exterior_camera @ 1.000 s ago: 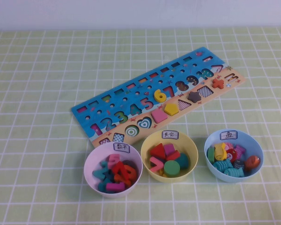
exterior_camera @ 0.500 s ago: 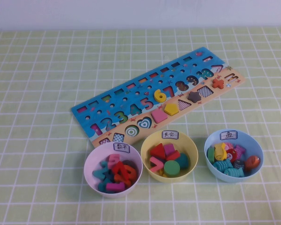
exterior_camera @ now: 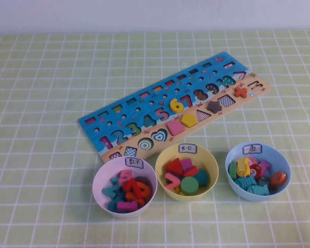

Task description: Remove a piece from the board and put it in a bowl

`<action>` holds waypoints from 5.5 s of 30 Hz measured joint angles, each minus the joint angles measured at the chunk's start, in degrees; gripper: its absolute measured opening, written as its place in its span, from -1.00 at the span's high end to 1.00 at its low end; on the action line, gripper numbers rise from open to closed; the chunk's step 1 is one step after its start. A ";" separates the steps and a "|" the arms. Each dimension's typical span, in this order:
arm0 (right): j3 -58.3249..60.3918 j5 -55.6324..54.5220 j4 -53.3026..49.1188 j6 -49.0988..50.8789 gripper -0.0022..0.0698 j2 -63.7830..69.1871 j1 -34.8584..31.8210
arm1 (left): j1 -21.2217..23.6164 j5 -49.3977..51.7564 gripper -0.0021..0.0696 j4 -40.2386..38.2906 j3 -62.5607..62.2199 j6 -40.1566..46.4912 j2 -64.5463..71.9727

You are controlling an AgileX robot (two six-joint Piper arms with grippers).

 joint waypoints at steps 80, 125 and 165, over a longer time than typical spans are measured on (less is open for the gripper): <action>-90.54 30.44 7.59 -13.01 0.99 91.84 0.00 | 0.00 0.00 0.96 0.00 0.00 0.00 0.00; -115.77 21.56 5.75 -14.70 -0.45 135.18 7.97 | 0.00 0.00 0.96 0.00 0.00 0.00 0.00; -124.05 30.31 5.55 -14.89 -0.28 136.30 7.97 | 0.00 0.00 0.96 0.00 0.00 0.00 0.00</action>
